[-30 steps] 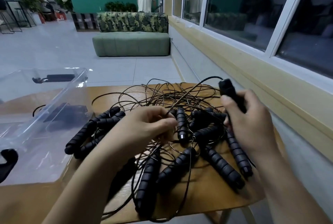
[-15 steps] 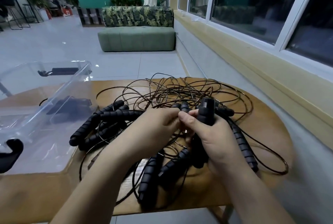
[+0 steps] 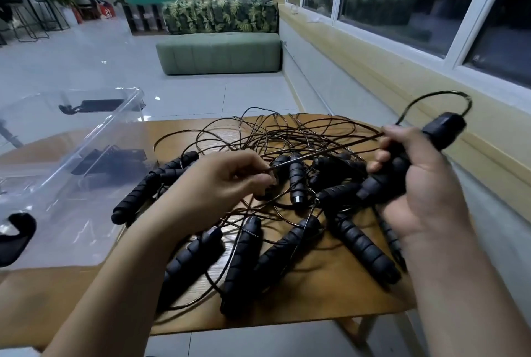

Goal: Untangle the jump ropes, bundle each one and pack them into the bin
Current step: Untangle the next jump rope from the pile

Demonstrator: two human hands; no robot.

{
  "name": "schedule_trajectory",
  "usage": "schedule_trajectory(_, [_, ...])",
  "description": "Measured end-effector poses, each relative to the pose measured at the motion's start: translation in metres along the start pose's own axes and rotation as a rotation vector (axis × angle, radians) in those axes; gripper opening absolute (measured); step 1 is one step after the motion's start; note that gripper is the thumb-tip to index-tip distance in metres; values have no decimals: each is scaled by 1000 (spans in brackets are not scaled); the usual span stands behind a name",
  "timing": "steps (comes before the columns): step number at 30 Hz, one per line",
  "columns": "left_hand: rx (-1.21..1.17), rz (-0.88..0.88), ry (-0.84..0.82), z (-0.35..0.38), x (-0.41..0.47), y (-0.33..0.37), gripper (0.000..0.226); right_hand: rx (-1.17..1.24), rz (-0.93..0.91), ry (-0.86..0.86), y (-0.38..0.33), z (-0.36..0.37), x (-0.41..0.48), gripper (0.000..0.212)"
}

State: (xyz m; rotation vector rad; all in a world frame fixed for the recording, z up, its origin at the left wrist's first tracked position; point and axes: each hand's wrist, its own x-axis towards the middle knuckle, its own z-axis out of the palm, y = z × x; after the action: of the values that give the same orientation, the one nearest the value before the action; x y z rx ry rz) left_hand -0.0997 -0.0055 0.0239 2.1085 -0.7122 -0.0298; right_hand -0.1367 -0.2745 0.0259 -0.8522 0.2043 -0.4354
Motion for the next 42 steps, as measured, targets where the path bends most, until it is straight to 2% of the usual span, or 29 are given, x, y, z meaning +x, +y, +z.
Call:
schedule_trajectory(4, [109, 14, 115, -10, 1, -15, 23, 34, -76, 16, -7, -10, 4, 15])
schedule_trajectory(8, [147, 3, 159, -2, 2, -17, 14, -21, -102, -2, -3, -4, -5, 12])
schedule_trajectory(10, [157, 40, 199, 2, 3, -16, 13, -61, -92, -21, -1, 3, -11, 29])
schedule_trajectory(12, [168, 103, 256, 7, 5, -11, 14, -120, -29, -73, 3, 9, -19, 43])
schedule_trajectory(16, [262, 205, 385, 19, 9, 0, 14, -364, 77, -298, 23, 20, -44, 31])
schedule_trajectory(18, [358, 265, 355, 25, 11, 5, 16, -425, 38, -356, 35, 25, -55, 27])
schedule_trajectory(21, [593, 309, 173, 34, 17, 5, 30, -495, -85, -393, 44, 29, -57, 20])
schedule_trajectory(23, [676, 321, 68, 41, 21, 2, 28, -582, -156, -439, 44, 26, -52, 11])
schedule_trajectory(24, [666, 281, 43, 43, 21, 2, 25, -639, -176, -470, 43, 23, -50, 14])
schedule_trajectory(26, [586, 161, 61, 44, 19, 5, 24, -705, -170, -517, 40, 21, -49, 20])
schedule_trajectory(28, [466, 61, 76, 41, 18, 5, 31, -703, -136, -546, 37, 21, -50, 16])
schedule_trajectory(31, [422, 54, 64, 36, 16, 8, 17, -725, -68, -617, 36, 16, -47, 15])
schedule_trajectory(33, [348, 8, 92, 31, 13, 9, 18, -724, -44, -607, 36, 12, -44, 17])
schedule_trajectory(35, [221, -55, 138, 26, 9, 7, 28, -697, -7, -583, 36, 12, -44, 11])
schedule_trajectory(36, [146, -80, 150, 24, 9, 7, 32, -666, 34, -574, 36, 14, -44, 7])
schedule_trajectory(38, [-54, -135, 169, 21, 8, 9, 37, -630, 98, -527, 39, 14, -43, 17])
schedule_trajectory(42, [-503, -242, 194, 16, 6, 20, 35, -654, 166, -399, 50, 12, -38, 18])
